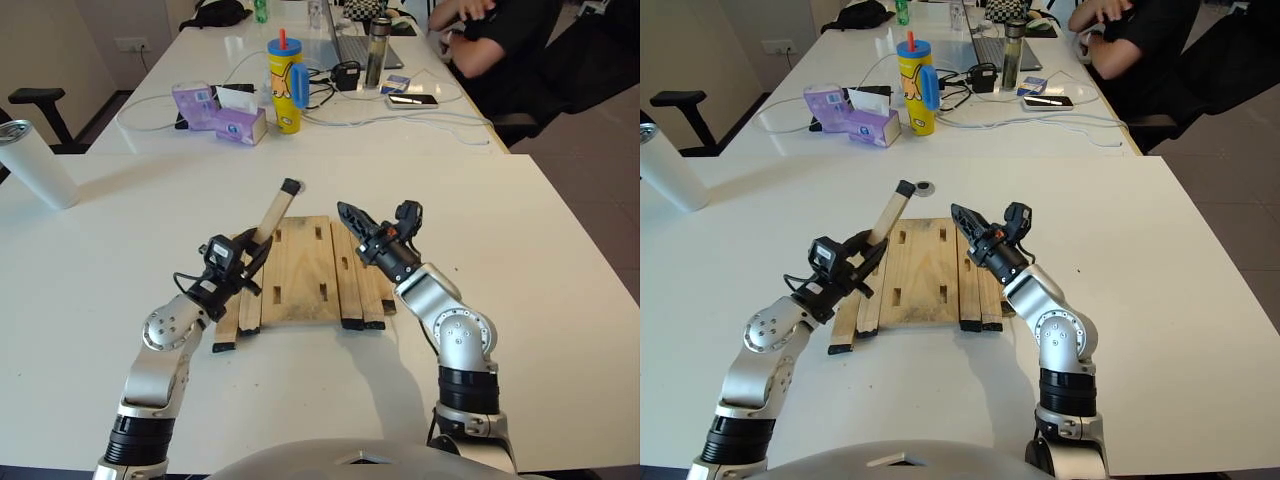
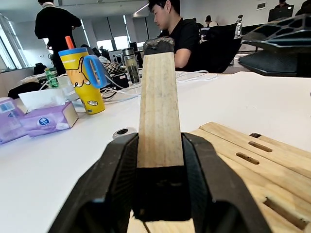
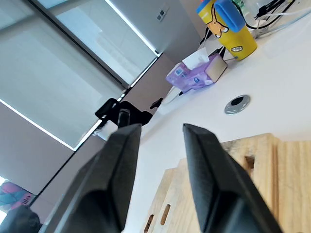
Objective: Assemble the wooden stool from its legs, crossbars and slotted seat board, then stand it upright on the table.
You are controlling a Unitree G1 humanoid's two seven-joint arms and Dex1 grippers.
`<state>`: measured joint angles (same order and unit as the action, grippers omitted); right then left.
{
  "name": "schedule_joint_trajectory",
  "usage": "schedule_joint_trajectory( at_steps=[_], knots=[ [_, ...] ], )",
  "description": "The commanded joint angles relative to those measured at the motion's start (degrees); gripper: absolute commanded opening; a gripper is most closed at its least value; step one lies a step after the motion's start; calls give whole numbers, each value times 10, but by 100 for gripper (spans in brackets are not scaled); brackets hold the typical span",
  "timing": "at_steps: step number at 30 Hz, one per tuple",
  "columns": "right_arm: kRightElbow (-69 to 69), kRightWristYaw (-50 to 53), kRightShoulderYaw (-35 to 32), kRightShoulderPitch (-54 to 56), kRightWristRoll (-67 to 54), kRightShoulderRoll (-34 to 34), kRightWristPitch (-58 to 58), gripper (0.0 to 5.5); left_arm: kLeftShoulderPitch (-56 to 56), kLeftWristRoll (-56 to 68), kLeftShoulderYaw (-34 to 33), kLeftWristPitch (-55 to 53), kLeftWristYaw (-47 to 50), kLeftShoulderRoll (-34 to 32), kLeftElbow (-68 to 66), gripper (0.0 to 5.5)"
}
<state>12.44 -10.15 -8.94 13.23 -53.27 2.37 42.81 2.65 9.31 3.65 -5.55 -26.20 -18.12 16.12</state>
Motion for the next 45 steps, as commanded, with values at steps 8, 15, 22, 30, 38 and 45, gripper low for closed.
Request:
schedule_joint_trajectory(
  at_steps=[8,15,22,30,38,45],
  knots=[
    [-1,57,-26,35,-120,16,71,226,-15,-13,40,28,-8,19,-5,133],
    [1,65,-9,38,-135,20,76,179,-4,-11,59,20,-19,19,4,133],
    [-6,68,-2,42,-130,20,71,54,-5,-14,69,25,-27,15,6,133],
    [-8,66,0,40,-125,21,65,41,1,-16,81,34,-38,5,8,133],
    [0,53,5,41,-66,4,15,41,0,-18,63,3,-12,7,-11,234],
    [23,38,65,-5,132,-47,-107,41,-4,-4,-3,-39,58,31,-51,269]
  ],
)
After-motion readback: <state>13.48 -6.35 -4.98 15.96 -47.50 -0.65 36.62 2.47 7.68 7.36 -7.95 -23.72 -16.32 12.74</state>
